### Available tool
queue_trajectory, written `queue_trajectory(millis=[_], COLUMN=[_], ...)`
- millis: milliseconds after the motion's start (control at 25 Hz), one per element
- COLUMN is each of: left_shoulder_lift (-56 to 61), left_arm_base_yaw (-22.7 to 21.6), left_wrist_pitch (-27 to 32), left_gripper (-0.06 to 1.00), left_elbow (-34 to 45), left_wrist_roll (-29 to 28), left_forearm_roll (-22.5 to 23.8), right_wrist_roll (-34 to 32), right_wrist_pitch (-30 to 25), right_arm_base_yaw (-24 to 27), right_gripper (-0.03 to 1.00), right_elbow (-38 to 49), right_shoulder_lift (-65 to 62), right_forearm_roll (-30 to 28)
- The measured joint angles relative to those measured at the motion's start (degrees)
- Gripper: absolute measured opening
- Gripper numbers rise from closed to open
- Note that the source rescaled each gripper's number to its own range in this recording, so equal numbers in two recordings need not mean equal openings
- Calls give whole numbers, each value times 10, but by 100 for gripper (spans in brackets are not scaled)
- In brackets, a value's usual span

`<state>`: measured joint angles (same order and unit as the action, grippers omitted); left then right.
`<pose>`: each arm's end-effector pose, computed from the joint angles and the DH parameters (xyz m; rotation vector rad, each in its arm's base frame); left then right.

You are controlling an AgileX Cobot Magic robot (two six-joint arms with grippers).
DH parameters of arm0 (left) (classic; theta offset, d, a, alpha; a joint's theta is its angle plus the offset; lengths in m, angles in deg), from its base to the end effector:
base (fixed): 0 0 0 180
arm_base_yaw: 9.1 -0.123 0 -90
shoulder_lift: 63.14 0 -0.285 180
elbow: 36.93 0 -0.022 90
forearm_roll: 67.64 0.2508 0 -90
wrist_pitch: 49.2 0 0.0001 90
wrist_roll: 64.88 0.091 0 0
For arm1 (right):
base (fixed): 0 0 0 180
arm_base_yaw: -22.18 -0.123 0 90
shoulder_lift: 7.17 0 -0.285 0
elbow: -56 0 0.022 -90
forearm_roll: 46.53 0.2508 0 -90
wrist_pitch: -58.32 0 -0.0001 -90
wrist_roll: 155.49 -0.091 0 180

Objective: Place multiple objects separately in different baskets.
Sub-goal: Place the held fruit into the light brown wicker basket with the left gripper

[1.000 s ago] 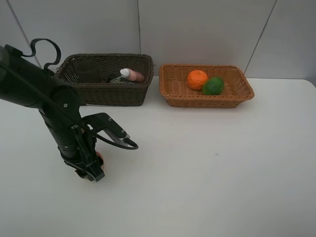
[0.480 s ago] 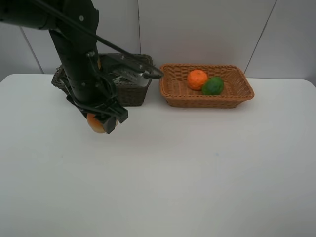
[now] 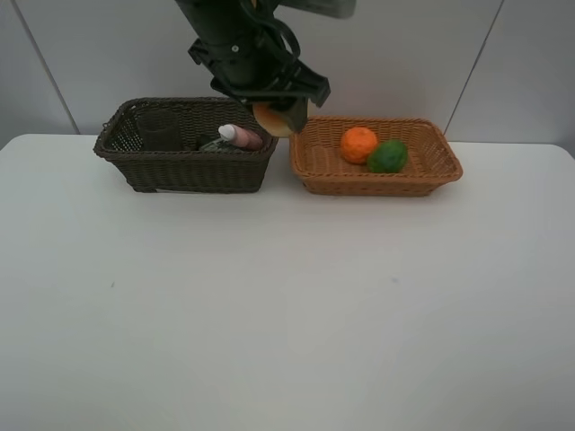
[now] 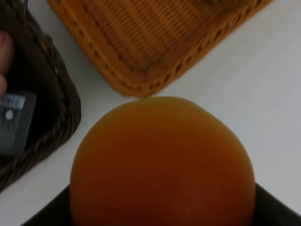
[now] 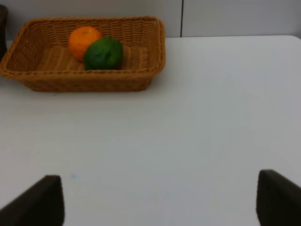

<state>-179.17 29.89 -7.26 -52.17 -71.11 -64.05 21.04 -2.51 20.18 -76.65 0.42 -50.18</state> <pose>0.3371 -0.2680 0.2814 0.7462 2.3942 -0.2584 -0.0079 -0.0053 0.2832 0.0298 2.0188 -0.0153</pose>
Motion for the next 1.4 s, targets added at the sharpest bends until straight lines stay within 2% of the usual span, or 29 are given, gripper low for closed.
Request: queue_trajectory(millis=[400, 560, 800, 1400], left_shoulder_lift=[-95, -143, -207, -250], left_arm_base_yaw=[5, 5, 5, 4], left_wrist_pitch=[-331, -419, -470, -479], left_gripper=[72, 72, 72, 72], left_elbow=[-8, -8, -8, -8], left_wrist_roll=[0, -1, 9, 11], left_forearm_roll=[-5, 6, 8, 8], right_wrist_roll=[0, 0, 0, 0], right_wrist_pitch=[0, 0, 0, 0], right_arm_base_yaw=[0, 0, 0, 0], right_gripper=[63, 63, 63, 63], right_elbow=[0, 0, 0, 0], right_shoulder_lift=[0, 0, 0, 0], right_forearm_roll=[0, 0, 0, 0])
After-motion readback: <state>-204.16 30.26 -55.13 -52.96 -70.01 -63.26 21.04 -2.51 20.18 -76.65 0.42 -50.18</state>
